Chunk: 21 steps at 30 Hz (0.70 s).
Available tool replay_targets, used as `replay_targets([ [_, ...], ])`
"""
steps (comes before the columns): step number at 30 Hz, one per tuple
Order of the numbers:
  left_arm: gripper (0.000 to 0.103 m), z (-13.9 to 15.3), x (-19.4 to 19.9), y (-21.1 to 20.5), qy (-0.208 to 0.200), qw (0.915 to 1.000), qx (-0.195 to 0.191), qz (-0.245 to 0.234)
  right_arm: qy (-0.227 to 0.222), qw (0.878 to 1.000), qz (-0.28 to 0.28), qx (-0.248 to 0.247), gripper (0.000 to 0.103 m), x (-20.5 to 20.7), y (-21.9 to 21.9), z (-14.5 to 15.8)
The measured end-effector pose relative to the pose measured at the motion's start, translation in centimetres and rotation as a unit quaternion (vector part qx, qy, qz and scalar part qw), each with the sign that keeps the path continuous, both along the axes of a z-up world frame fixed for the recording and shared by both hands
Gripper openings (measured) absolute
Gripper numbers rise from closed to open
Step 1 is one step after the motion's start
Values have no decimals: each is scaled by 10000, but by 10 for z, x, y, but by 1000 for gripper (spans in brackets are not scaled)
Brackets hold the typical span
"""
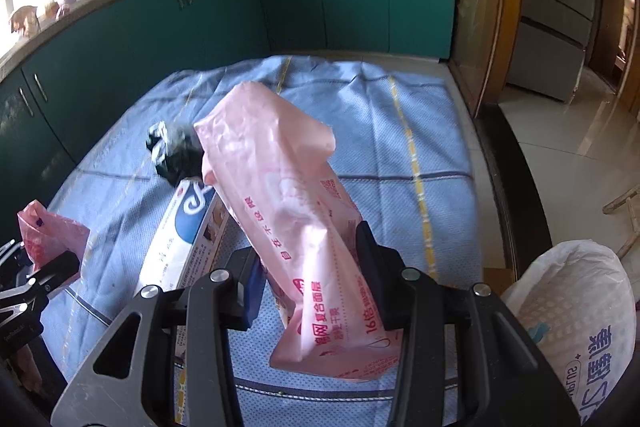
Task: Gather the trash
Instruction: 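Move both tools over the bin and open them to drop bag and wipes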
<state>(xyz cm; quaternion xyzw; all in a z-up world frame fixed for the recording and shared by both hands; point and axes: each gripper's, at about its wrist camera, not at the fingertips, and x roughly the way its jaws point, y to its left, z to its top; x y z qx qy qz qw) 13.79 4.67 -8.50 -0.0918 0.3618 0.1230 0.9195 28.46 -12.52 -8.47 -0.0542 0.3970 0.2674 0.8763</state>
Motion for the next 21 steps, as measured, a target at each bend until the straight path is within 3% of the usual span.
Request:
replay_targets([
  [4, 57, 7, 4, -9, -100, 9998, -91, -145, -249, 9967, -756, 141, 43, 0, -41, 13],
  [8, 57, 12, 15, -28, -144, 9986, -212, -457, -427, 9719, -2280, -392, 43, 2, -104, 7],
  [11, 57, 17, 26, -56, -190, 9962, -217, -817, -104, 9476, -3128, -643, 43, 3, -151, -9],
  [14, 57, 20, 40, -87, -183, 9920, -220, -1228, 555, 9289, -3586, -741, 43, 6, -189, -33],
  [17, 57, 19, 55, -125, -143, 9851, -250, -1696, 982, 9130, -3908, -638, 52, 8, -214, -47],
  [20, 57, 16, 70, -165, -98, 9748, -361, -2197, 777, 9005, -4263, -359, 77, 2, -232, -38],
  [21, 57, 14, 75, -174, -85, 9727, -367, -2288, 634, 8958, -4392, -259, 78, -1, -237, -33],
])
